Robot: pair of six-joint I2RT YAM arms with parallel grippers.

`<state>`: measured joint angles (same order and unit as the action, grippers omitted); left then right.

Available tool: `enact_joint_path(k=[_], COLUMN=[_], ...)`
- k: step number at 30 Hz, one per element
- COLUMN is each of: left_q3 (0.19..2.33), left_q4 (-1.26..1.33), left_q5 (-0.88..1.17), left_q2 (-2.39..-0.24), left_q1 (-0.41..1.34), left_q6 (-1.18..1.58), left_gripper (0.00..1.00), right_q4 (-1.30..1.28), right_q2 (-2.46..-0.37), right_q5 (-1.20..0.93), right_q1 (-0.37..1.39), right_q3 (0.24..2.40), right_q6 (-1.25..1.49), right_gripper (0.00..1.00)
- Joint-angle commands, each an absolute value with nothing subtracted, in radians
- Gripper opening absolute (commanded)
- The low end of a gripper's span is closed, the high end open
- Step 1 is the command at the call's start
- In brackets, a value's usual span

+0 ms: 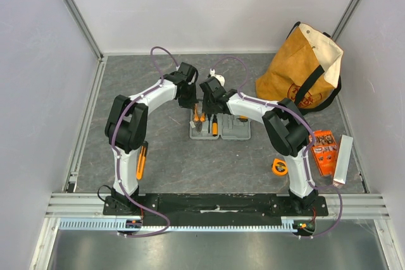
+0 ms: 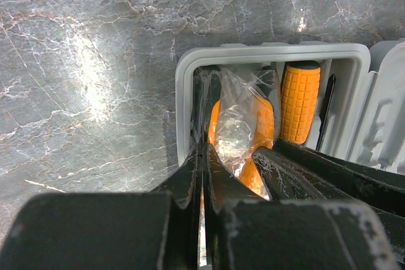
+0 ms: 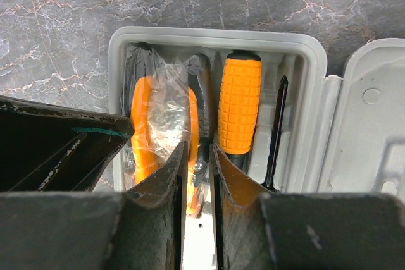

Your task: Pack the tool kit

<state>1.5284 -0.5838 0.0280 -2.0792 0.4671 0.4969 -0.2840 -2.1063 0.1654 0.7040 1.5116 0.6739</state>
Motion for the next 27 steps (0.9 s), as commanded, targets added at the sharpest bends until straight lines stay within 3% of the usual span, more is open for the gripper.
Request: enact_joint_path(k=[1,17,24,27], left_q3=[1.397,1.494,1.491,1.500], left_q4=[-0.758,-0.842,-0.825,-0.808], left_q5=[0.123,0.147,0.167,0.135], left_q2=[-2.344,-2.408,-2.329,-2.246], left_q1=[0.563,0.609,0.606,0.607], left_q6=[0.529,0.515,0.540,0.554], left_gripper=[0.02,0.02,0.02,0.10], right_q4=[-0.239,-0.245,-0.271,-0.291], right_q2=[-2.112,-2.180,-2.109,-2.088], right_q5=[0.060,0.011,0.066,0.081], right_q1=[0.733,0.730,0.721,0.713], right_q3=[1.482,1.425,1.482,1.515], right_q6=[0.724,0.827,0.802,0.787], right_gripper=[0.24,0.10,0.13,0.20])
